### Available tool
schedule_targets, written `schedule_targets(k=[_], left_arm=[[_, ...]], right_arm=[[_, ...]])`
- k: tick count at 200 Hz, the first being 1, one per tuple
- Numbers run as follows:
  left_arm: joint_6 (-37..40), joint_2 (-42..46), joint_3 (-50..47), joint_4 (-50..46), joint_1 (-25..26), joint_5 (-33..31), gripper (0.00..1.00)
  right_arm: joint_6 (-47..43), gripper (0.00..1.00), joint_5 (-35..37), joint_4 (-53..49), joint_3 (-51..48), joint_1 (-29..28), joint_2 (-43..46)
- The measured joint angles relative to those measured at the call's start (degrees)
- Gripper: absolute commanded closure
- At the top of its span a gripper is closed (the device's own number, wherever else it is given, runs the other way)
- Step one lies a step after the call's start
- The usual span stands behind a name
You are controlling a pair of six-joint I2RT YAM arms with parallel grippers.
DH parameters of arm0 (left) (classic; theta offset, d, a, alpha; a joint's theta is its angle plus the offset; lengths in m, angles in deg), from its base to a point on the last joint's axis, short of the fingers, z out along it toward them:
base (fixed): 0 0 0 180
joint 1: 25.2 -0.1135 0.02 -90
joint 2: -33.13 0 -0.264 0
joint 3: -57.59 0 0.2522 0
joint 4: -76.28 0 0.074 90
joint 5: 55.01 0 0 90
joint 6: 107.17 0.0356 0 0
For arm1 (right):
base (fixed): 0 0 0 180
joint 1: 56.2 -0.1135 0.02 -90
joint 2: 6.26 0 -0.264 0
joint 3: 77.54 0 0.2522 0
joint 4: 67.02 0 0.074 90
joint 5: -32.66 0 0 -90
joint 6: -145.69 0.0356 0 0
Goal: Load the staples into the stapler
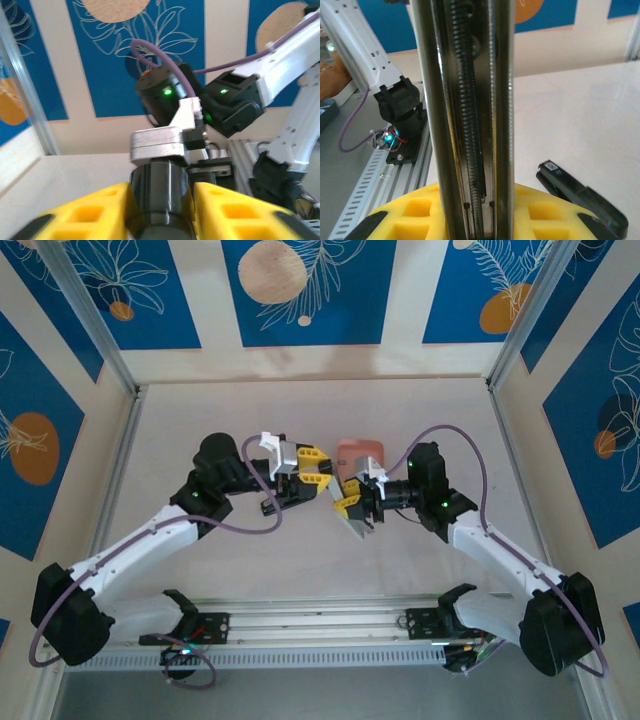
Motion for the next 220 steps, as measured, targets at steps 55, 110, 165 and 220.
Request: schedule_targets(k=[55,110,165,220], left_arm=[[-0.76,6.05,-5.7,-1.62,0.02,-13.66,0.29],[-3.43,7.93,-12.17,-5.51,0.02,-25.77,0.31],[-4.24,7.63,-15.39,-7.93,0.04,-31.5,0.32],[-4.98,7.63,-17.07,-10.29,0.04,-35.06,0.33]], right_arm=[[10.88,1.0,17.14,-9.62,-2.47,1.7,10.05],[26.49,1.0,37.62,-33.09,6.91,8.39,7.98],[33.44,1.0,49.09,-44.74,10.67,13.03,-2.1],[35.47,1.0,53.44,-47.54,12.26,18.12,-11.47]])
